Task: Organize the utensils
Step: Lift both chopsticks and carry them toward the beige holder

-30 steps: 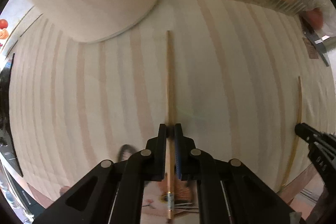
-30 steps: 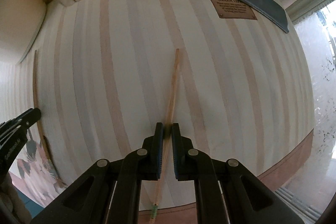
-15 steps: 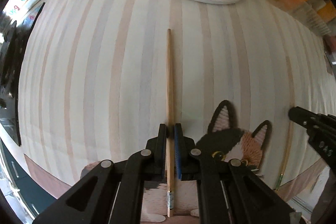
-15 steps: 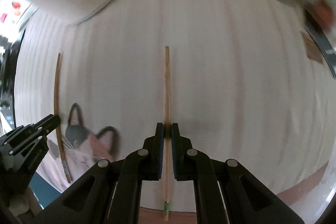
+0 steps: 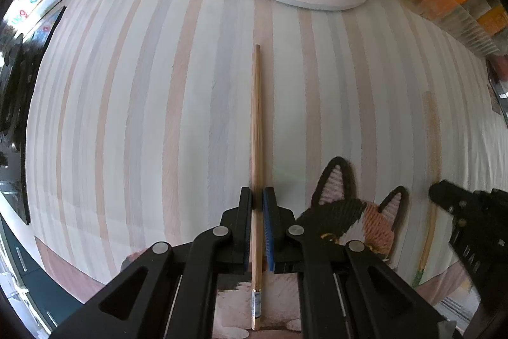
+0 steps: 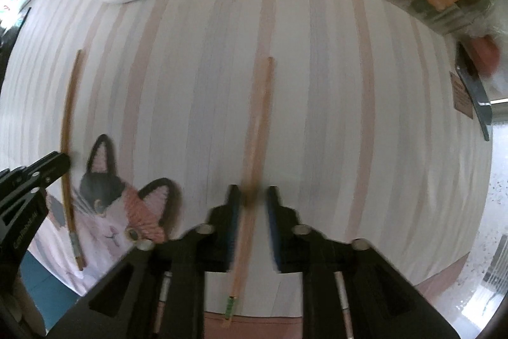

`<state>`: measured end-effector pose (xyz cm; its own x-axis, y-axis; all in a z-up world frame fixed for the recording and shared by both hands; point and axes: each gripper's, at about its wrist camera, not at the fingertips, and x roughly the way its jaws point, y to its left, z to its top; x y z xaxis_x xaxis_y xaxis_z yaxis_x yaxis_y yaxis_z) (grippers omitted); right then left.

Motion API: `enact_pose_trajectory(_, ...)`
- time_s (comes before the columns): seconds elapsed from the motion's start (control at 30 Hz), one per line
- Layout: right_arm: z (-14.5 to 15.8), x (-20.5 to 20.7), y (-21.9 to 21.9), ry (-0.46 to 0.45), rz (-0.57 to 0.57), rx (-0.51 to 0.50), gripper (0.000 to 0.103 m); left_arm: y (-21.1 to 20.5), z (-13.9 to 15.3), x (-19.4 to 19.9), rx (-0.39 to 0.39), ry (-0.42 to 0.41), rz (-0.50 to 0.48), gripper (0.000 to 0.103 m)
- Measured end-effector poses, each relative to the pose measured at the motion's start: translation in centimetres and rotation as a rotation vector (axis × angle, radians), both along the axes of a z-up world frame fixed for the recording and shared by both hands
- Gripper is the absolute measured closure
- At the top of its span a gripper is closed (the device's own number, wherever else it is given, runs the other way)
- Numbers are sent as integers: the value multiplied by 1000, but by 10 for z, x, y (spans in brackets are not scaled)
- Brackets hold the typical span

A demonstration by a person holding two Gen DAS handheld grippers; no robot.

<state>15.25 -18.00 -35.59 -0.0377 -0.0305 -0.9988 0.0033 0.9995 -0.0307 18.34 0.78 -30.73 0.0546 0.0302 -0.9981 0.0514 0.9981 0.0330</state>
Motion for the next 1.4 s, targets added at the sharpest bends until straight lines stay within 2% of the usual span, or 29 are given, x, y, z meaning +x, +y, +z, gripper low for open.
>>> enact_pose_trajectory(0.07, 1, -4, 21, 7, 24, 9, 95, -5, -1, -1, 2, -5, -13, 98)
enact_pose_trajectory(0.33, 6, -3, 50, 23, 45, -6, 95, -6, -2, -6, 14, 12, -32, 98)
enact_pose_trajectory(0.43, 12, 6, 48, 23, 54, -16, 95, -8, -3, -6, 17, 21, -36, 98)
enact_pose_trajectory(0.6, -10, 7, 48, 27, 49, -10, 94, -10, -3, 1, 23, 27, -43, 98)
enact_pose_trajectory(0.83, -5, 8, 41, 1, 29, -7, 96, -9, -4, 0, 23, 15, -43, 98)
enact_pose_trajectory(1.1, 9, 1, 25, -36, -8, 44, 96, -10, 26, -8, 1, -47, -45, 98)
enact_pose_trajectory(1.4, 51, -4, 3, -127, -40, 104, 96, -7, 69, -18, -15, -132, -56, 98)
